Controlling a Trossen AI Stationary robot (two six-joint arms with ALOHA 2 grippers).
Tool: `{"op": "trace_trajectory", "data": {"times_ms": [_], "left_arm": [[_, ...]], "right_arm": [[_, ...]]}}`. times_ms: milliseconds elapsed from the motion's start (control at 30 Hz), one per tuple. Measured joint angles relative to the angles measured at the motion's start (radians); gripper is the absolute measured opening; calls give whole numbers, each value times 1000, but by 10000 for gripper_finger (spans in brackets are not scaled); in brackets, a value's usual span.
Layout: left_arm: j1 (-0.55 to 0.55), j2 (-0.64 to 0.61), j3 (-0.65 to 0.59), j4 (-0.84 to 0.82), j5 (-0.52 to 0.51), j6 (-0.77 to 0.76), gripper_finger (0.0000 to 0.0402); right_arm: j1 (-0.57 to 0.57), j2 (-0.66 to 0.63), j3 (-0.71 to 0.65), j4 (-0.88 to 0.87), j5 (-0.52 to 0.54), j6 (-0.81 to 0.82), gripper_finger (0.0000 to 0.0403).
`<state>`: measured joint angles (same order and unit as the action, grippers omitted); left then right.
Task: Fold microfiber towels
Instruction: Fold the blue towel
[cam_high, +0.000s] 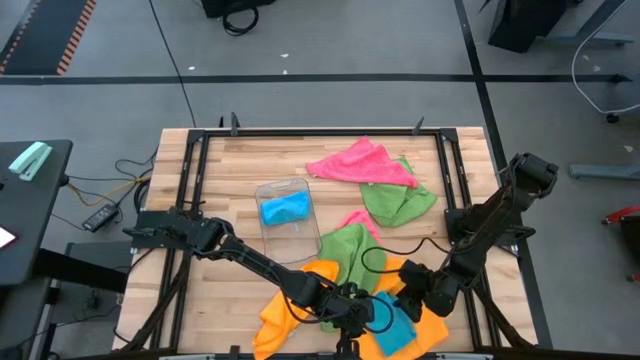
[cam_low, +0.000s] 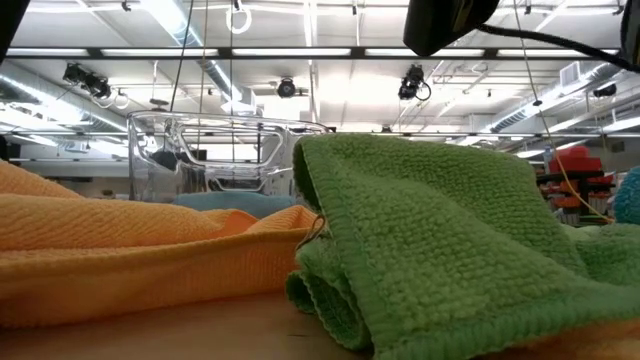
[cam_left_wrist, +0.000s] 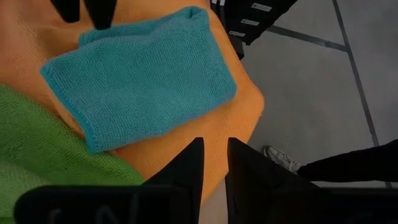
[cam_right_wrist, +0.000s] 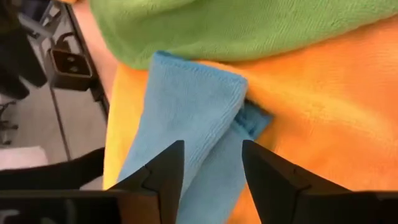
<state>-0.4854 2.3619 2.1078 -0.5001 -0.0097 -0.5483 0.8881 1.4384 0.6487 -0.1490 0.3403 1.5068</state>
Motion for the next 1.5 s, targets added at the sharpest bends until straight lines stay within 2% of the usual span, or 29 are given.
{"op": "trace_trajectory", "data": {"times_ms": [300,500,633,1033,1367,1500], "left_arm": [[-1,0,0,1,0,-12,80],[-1,0,0,0,0,-12,81],[-2,0,0,-3,0,-12,84],[-3,0,0,-8,0,-16,83],[-3,0,0,-10,14,-17,76],[-3,0,0,-10,14,-17,79]], "right_arm": [[-74,44,0,22,-28,-6,161],[-88,126,0,141,-71,-35,161],[-88,160,-1,161,-79,-35,156],[-86,157,-1,175,-44,-40,43],[-50,48,2,175,-23,-20,38],[-18,19,4,155,-47,32,38]]}}
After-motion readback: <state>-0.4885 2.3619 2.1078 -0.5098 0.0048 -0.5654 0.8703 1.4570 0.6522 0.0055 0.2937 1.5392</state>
